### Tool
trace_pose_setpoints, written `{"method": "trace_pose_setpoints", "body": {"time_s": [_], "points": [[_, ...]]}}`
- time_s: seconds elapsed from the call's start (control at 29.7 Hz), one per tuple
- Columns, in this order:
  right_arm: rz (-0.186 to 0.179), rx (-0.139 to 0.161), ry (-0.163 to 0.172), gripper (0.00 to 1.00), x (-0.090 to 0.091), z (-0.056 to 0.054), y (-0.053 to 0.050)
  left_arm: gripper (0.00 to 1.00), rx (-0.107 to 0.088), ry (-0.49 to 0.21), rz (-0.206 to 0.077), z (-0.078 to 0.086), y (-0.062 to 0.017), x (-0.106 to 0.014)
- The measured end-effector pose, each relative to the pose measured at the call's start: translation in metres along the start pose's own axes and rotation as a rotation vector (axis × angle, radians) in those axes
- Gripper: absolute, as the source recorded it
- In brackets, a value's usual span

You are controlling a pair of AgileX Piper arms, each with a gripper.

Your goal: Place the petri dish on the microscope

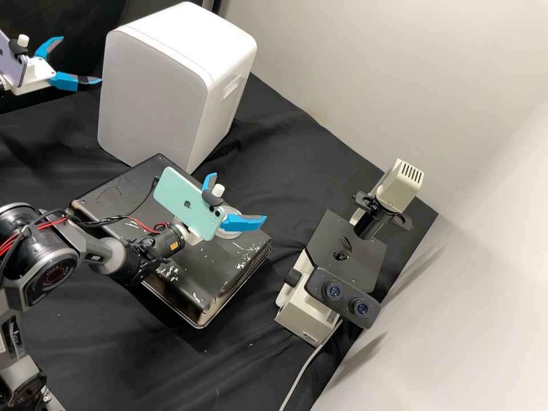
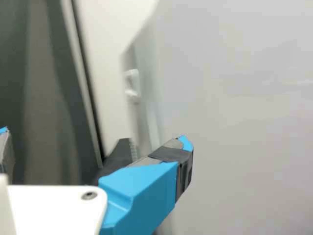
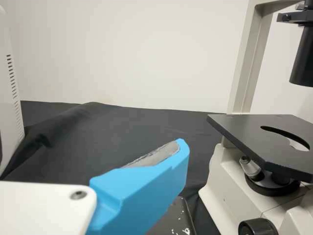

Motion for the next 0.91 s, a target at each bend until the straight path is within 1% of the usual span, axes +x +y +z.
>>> {"method": "trace_pose_setpoints", "body": {"time_s": [0.03,0.1,0.17,0.2,0.24,0.34,0.4,0.44,0.57,0.67,0.81,0.91], "points": [[0.0,0.0,0.0,1.0,0.0,0.0,0.0,1.0,0.012,-0.03,0.0,0.007,-0.0003,-0.004],[0.0,0.0,0.0,1.0,0.0,0.0,0.0,1.0,0.035,-0.096,0.015,0.018,-0.0023,-0.015],[0.0,0.0,0.0,1.0,0.0,0.0,0.0,1.0,0.048,-0.151,0.025,0.026,-0.0057,-0.024],[0.0,0.0,0.0,1.0,0.0,0.0,0.0,1.0,0.048,-0.165,0.031,0.028,-0.007,-0.029],[0.0,0.0,0.0,1.0,0.0,0.0,0.0,1.0,0.047,-0.178,0.023,0.03,-0.0109,-0.035],[0.0,0.0,0.0,1.0,0.0,0.0,0.0,1.0,0.042,-0.211,0.012,0.036,-0.0182,-0.049],[0.0,0.0,0.0,1.0,0.0,0.0,0.0,1.0,0.043,-0.242,-0.006,0.04,-0.0243,-0.058],[0.0,0.0,0.0,1.0,0.0,0.0,0.0,1.0,0.044,-0.268,-0.024,0.043,-0.0277,-0.065],[0.0,0.0,0.0,1.0,0.0,0.0,0.0,1.0,0.053,-0.349,-0.065,0.053,-0.0353,-0.083],[0.0,0.0,0.0,1.0,0.0,0.0,0.0,1.0,0.048,-0.408,-0.097,0.059,-0.0408,-0.097],[0.0,0.0,0.0,1.0,0.0,0.0,0.0,1.0,0.045,-0.478,-0.13,0.069,-0.0466,-0.113],[0.0,0.0,0.0,1.0,0.0,0.0,0.0,1.0,0.048,-0.529,-0.155,0.075,-0.0511,-0.124]]}}
